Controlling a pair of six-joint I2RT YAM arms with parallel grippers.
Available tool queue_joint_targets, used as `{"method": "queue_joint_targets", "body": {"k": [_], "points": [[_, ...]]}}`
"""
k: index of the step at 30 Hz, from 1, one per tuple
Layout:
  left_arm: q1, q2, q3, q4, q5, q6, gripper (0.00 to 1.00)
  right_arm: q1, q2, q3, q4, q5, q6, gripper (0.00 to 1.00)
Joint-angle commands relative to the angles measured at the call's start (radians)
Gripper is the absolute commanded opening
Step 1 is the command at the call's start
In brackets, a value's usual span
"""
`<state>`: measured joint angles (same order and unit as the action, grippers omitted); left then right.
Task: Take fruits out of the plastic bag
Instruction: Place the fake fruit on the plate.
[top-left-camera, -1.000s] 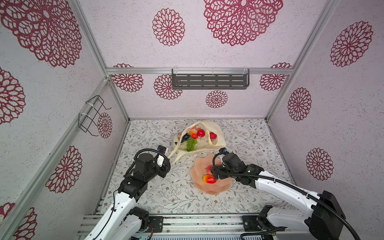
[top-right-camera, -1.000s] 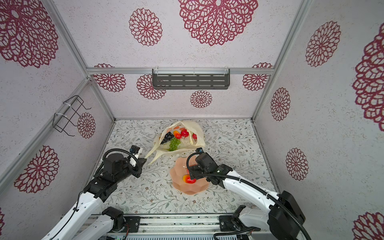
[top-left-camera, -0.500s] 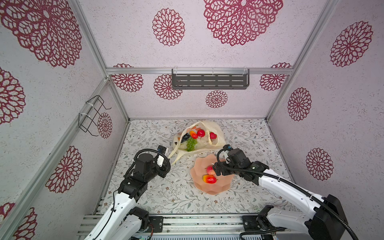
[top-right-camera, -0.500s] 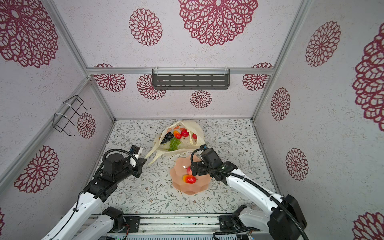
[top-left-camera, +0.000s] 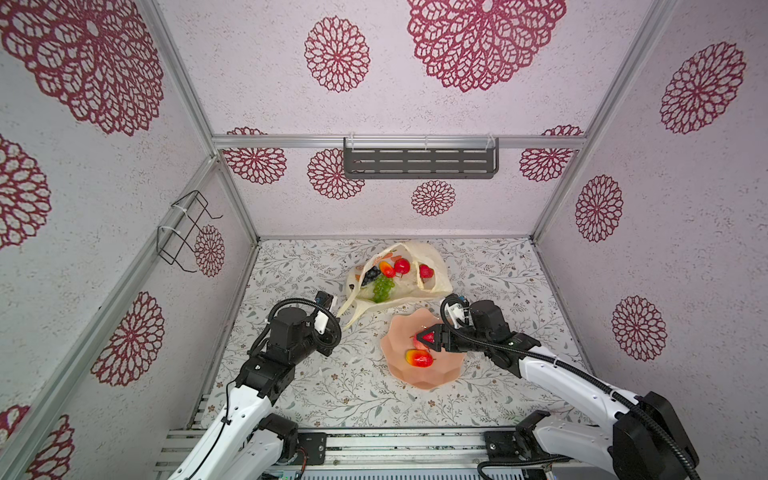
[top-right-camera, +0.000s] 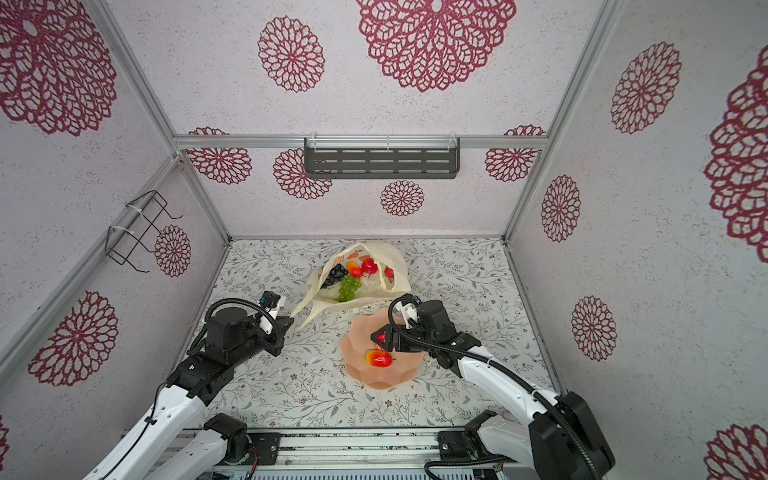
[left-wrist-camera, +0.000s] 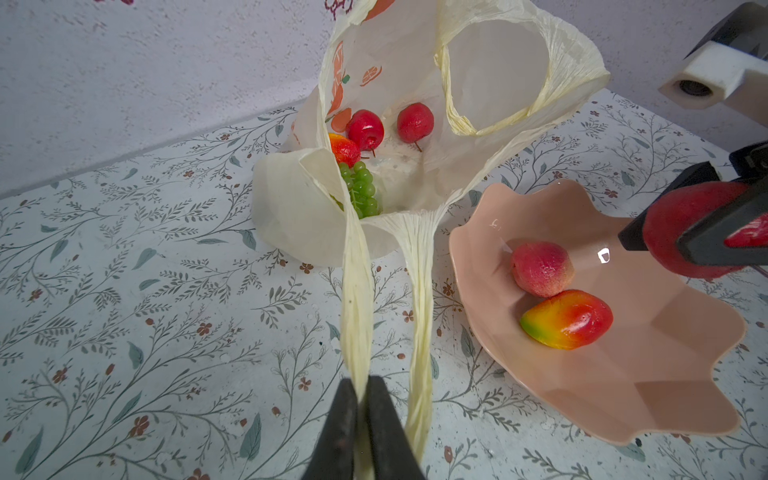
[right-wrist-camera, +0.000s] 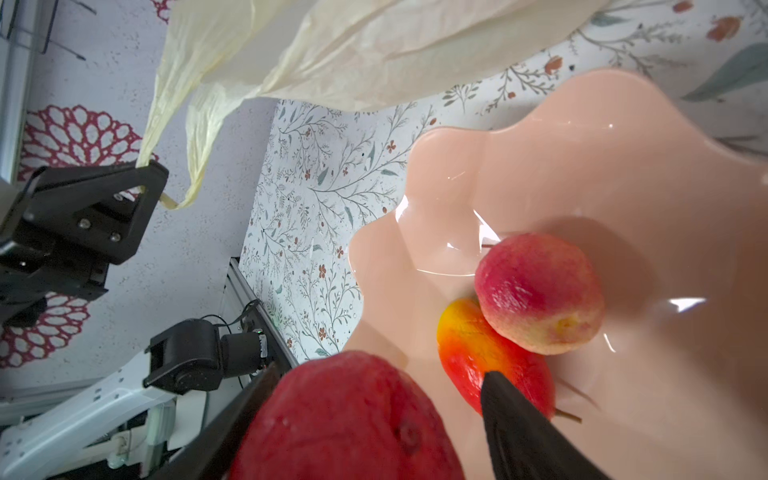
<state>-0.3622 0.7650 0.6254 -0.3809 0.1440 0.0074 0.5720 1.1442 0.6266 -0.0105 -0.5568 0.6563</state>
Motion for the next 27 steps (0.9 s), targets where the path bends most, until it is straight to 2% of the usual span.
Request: {"method": "queue_joint_targets", "body": {"k": [1,5,9,14,15,20,23,25,27], "points": [[-0.008,-0.006,0.028,-0.004,0.000,0.004,0.11,-0.001,-0.009,0.020,0.034,-0.073,-0.003,0.93],[-0.009,0.002,0.028,-0.002,0.015,0.001,0.11,0.000,-0.003,0.017,0.071,-0.080,0.011,0.99],[-0.010,0.012,0.033,-0.005,0.025,0.000,0.15,-0.001,0.027,0.046,-0.011,-0.009,-0.024,0.99],[-0.009,0.007,0.037,-0.007,0.040,-0.004,0.20,0.000,0.061,0.061,-0.007,-0.013,-0.020,0.99],[-0.011,0.005,0.037,-0.007,0.048,-0.007,0.23,0.000,0.063,0.062,-0.004,-0.011,-0.017,0.99],[-0.037,0.000,0.065,0.011,0.151,-0.053,0.63,0.000,0.055,0.074,0.003,0.003,-0.008,0.99],[-0.086,-0.014,0.099,-0.001,0.158,-0.075,0.76,0.000,0.039,0.072,-0.001,0.022,-0.009,0.99],[-0.128,-0.033,0.119,-0.015,0.123,-0.087,0.81,0.000,0.027,0.065,0.005,0.030,-0.006,0.99],[-0.174,-0.057,0.134,-0.017,0.074,-0.109,0.83,0.000,0.008,0.055,0.025,0.033,0.010,0.99]]}}
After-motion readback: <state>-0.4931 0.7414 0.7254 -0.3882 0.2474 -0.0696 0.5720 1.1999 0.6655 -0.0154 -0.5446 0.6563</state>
